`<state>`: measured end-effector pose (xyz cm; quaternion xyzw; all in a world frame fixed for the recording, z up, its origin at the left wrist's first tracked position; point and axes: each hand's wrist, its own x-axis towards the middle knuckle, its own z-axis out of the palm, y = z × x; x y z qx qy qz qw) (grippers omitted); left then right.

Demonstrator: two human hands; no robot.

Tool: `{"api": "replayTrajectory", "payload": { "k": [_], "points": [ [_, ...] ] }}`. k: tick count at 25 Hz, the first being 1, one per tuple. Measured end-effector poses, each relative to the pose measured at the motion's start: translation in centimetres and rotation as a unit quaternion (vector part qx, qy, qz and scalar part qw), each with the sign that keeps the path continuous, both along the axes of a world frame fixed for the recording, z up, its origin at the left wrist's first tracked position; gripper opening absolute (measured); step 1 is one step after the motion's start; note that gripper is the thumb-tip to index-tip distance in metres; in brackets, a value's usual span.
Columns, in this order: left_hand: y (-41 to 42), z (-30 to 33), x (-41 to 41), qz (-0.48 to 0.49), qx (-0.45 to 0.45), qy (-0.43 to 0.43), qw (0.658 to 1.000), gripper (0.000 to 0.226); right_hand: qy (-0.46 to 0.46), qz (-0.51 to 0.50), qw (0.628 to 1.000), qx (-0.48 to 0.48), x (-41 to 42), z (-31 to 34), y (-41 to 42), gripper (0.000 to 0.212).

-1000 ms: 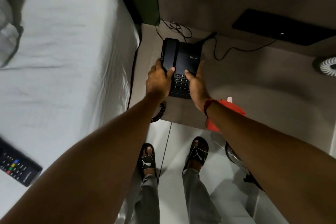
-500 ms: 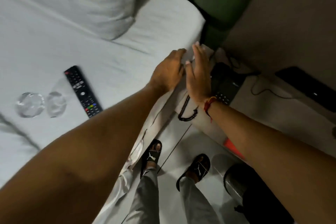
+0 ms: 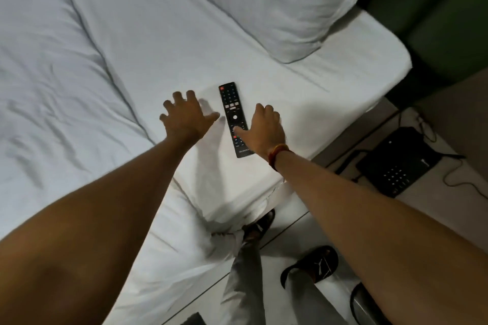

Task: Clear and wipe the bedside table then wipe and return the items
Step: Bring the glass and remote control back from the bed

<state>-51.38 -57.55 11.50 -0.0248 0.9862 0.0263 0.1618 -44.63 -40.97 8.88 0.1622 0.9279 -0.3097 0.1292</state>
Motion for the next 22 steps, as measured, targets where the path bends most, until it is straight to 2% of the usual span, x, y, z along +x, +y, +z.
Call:
{"api": "replayTrajectory", "payload": {
  "k": [2, 6, 10, 14, 18, 22],
  "points": [
    [-1.2, -0.9, 0.1, 0.032, 0.044, -0.011, 0.998, 0.084, -0.004, 0.000, 1.000, 0.021, -0.4, -1.2, -1.8, 0.069],
    [-1.9, -2.0, 0.1, 0.015, 0.102, 0.046, 0.994, 0.070, -0.002, 0.001, 0.996, 0.084, -1.1, -2.6, -3.6, 0.065],
    [-1.0, -1.5, 0.0, 0.016, 0.156, 0.052, 0.986, 0.068, -0.019, -0.003, 0.998, 0.064, -1.6, -1.9, -3.5, 0.049],
    [2.3, -0.7, 0.2, -0.042, 0.177, 0.065, 0.981, 0.066, -0.013, -0.085, 0.995, 0.051, -1.4, -0.4, 1.4, 0.046],
    [11.1, 0.6, 1.8, -0.131, 0.198, 0.056, 0.970, 0.069, 0.000, -0.194, 0.979, 0.068, 2.4, 1.1, 10.5, 0.050],
    [24.4, 0.4, 6.1, -0.280, 0.211, 0.035, 0.936, 0.070, 0.009, -0.316, 0.946, 0.067, 10.3, 1.2, 20.6, 0.050]
  ]
}}
